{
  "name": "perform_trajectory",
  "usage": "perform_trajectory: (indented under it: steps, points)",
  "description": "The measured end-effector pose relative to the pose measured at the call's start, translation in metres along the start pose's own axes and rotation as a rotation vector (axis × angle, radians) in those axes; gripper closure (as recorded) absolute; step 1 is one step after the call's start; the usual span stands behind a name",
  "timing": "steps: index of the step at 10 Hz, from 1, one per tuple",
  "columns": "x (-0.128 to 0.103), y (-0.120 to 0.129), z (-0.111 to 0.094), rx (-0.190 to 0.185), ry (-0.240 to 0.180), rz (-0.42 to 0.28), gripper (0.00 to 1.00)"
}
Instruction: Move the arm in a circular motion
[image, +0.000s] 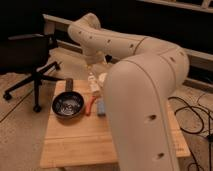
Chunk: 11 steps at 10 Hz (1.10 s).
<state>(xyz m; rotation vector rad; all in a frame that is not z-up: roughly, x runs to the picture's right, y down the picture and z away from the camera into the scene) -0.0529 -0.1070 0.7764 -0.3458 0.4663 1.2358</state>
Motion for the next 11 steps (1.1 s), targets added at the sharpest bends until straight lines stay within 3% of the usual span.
perform_trajectory:
  steps: [3, 4, 7, 9, 11]
  points:
    - [-0.016, 0.069, -0.007, -0.043, -0.019, -0.138, 0.35]
    - [-0.012, 0.105, -0.012, -0.085, -0.033, -0.206, 0.35]
    - [0.019, 0.164, -0.023, -0.158, -0.060, -0.345, 0.35]
    - [0.044, 0.169, -0.021, -0.164, -0.071, -0.374, 0.35]
    - [0.053, 0.164, -0.019, -0.157, -0.076, -0.371, 0.35]
